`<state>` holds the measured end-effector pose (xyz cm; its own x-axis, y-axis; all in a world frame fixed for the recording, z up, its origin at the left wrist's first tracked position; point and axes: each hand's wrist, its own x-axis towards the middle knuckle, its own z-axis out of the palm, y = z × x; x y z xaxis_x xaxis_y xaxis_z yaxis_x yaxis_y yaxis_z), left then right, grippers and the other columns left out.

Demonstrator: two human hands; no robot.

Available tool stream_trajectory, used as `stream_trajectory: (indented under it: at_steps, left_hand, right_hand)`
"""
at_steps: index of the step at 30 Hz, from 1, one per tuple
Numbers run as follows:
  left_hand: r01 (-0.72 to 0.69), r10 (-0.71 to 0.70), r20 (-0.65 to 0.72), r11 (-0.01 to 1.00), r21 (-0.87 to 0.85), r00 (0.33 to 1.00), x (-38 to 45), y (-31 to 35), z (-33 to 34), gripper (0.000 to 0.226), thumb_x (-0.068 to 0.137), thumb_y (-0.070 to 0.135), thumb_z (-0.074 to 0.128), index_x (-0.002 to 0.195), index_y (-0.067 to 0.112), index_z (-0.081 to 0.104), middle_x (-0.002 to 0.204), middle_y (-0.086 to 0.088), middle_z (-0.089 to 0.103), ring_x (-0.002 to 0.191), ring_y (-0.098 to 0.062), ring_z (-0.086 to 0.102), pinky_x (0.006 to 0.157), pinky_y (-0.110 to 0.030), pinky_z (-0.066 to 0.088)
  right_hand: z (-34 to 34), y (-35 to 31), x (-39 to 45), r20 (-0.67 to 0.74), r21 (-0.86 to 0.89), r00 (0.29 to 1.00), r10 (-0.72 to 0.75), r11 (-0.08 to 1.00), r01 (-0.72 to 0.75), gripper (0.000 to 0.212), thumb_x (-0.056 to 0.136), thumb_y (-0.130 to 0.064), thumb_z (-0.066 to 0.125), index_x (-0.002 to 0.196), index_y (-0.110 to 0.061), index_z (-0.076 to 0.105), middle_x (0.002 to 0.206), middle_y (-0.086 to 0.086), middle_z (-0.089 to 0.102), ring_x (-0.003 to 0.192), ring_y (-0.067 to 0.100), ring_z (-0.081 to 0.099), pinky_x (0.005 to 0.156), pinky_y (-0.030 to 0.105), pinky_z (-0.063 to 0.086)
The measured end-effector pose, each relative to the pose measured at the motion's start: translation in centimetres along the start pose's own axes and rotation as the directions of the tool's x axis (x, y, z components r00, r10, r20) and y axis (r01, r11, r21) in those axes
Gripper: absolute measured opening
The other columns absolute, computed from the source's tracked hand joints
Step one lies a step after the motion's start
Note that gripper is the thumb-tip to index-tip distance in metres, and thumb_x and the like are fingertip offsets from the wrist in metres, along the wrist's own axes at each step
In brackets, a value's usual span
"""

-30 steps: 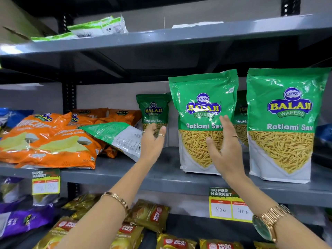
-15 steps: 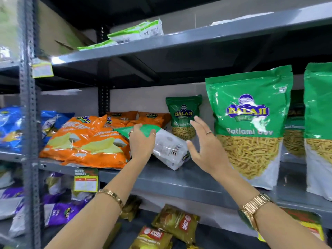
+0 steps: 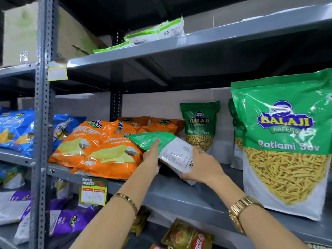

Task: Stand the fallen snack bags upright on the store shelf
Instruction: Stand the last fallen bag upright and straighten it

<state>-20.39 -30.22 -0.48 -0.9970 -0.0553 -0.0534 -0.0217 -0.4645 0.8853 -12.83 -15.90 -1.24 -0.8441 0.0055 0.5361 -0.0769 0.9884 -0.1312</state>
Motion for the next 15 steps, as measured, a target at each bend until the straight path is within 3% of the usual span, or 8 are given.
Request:
stream_trajectory:
  at_steps: [3, 6, 10, 13, 15]
  left_hand:
    - [0.009, -0.004, 0.045, 0.995, -0.095, 0.999, 1.5, 0.3, 0.1, 0.061, 0.072, 0.042, 0.069, 0.121, 0.011, 0.05, 0.119, -0.011, 0.063, 0.107, -0.032, 0.059, 0.098, -0.047, 0.046]
    - [-0.016, 0.03, 0.072, 0.982, -0.19, 0.997, 1.5, 1.2, 0.7, 0.044, 0.082, 0.029, 0.061, 0.12, 0.009, 0.05, 0.122, -0.014, 0.061, 0.105, -0.033, 0.06, 0.097, -0.049, 0.045]
    - [-0.146, 0.149, 0.039, 0.987, -0.074, 0.988, 1.1, 4.0, 1.5, 0.027, 0.091, 0.025, 0.044, 0.111, 0.01, 0.053, 0.124, -0.014, 0.056, 0.105, -0.03, 0.057, 0.097, -0.045, 0.045]
    - [-0.211, 0.211, 0.02, 0.977, 0.023, 0.977, 0.1, 6.3, 2.3, 0.017, 0.09, 0.021, 0.042, 0.075, 0.015, 0.044, 0.097, -0.01, 0.053, 0.086, -0.024, 0.052, 0.087, -0.038, 0.047]
    - [-0.27, 0.27, 0.022, 0.962, 0.027, 0.963, -1.4, 7.5, 3.4, 0.018, 0.09, 0.015, 0.044, 0.073, 0.01, 0.044, 0.08, -0.006, 0.049, 0.075, -0.02, 0.05, 0.072, -0.032, 0.044]
  right_hand:
    - [0.1, 0.2, -0.1, -0.032, -0.027, 0.999, -0.015, 1.0, 0.014, 0.095, 0.061, -0.053, 0.068, 0.133, -0.006, 0.028, 0.136, 0.01, 0.044, 0.116, 0.029, 0.051, 0.084, 0.032, 0.045]
    - [0.2, 0.4, -0.3, -0.045, -0.028, 0.999, -0.002, 1.0, 0.001, 0.097, 0.062, -0.054, 0.067, 0.136, -0.007, 0.025, 0.142, 0.011, 0.041, 0.122, 0.029, 0.049, 0.09, 0.033, 0.044]
    - [0.3, 0.7, -0.9, -0.098, 0.0, 0.995, 0.027, 1.0, -0.027, 0.1, 0.061, -0.055, 0.066, 0.138, -0.007, 0.023, 0.139, 0.011, 0.044, 0.119, 0.029, 0.051, 0.088, 0.032, 0.045]
    - [0.2, 1.0, -1.4, -0.109, 0.047, 0.992, 0.064, 0.997, -0.059, 0.1, 0.061, -0.056, 0.066, 0.138, -0.008, 0.023, 0.134, 0.011, 0.049, 0.115, 0.03, 0.054, 0.086, 0.033, 0.045]
    - [0.3, 1.2, -1.6, -0.086, 0.133, 0.991, 0.106, 0.987, -0.094, 0.098, 0.06, -0.056, 0.064, 0.137, -0.01, 0.024, 0.127, 0.012, 0.055, 0.11, 0.033, 0.056, 0.084, 0.034, 0.046]
